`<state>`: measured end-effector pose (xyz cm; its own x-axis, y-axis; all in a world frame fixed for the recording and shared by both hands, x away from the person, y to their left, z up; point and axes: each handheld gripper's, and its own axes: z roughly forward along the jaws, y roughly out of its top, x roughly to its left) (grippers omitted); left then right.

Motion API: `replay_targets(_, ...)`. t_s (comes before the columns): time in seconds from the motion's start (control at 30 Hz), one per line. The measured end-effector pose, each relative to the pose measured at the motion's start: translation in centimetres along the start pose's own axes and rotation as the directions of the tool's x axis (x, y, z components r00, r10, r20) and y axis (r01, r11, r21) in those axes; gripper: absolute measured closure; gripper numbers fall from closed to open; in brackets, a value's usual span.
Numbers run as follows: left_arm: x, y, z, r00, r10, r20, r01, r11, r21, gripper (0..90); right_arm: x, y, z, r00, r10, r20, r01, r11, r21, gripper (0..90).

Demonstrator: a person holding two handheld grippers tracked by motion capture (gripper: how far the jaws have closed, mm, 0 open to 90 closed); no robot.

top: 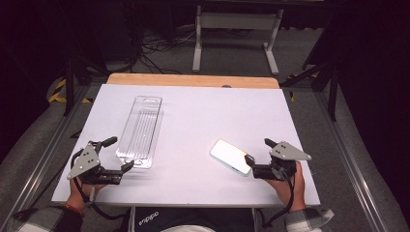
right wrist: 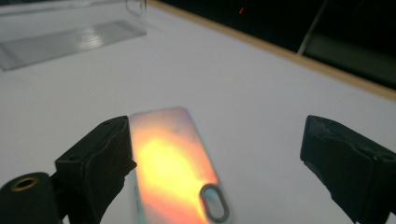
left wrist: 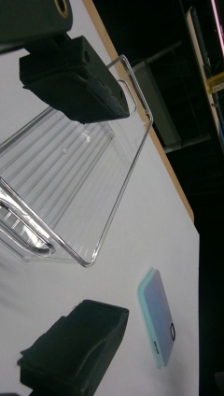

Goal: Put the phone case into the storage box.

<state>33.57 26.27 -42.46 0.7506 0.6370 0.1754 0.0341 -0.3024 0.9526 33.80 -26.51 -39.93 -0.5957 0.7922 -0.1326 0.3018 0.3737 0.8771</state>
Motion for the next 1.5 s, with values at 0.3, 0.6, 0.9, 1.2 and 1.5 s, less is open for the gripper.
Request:
replay_targets(0.3,0.3,-0.3,-0.3,0.9996,-0.029,0.003,0.029,0.9996,0.006,6.2,-0.8,2.4,2.8,0.9925,0.028,-0.119,0.008,0.954,0.299,7.9)
replay_targets(0.6,0.0,-0.3,0.2,0.9997,-0.021,0.014,0.02,0.9995,0.024,6.2,-0.2,4.6,6.7,0.9741,0.021,-0.225,0.109,0.829,0.549,7.1)
replay_targets(0.9,0.1,-0.3,0.1,0.9997,-0.022,0.012,0.022,0.9992,0.034,6.5,1.0,3.7,9.0,0.9672,-0.045,-0.25,0.2,0.74,0.642,9.1)
replay_targets(1.2,-0.2,-0.2,0.3,0.9999,0.0,0.015,-0.001,0.9988,0.05,6.7,1.0,2.9,10.3,0.9618,-0.074,-0.264,0.239,0.696,0.677,11.5)
replay_targets(1.5,-0.2,-0.2,0.4,0.9998,0.011,0.018,-0.012,0.9985,0.053,6.7,0.2,2.4,11.3,0.9573,-0.055,-0.284,0.248,0.659,0.71,11.7)
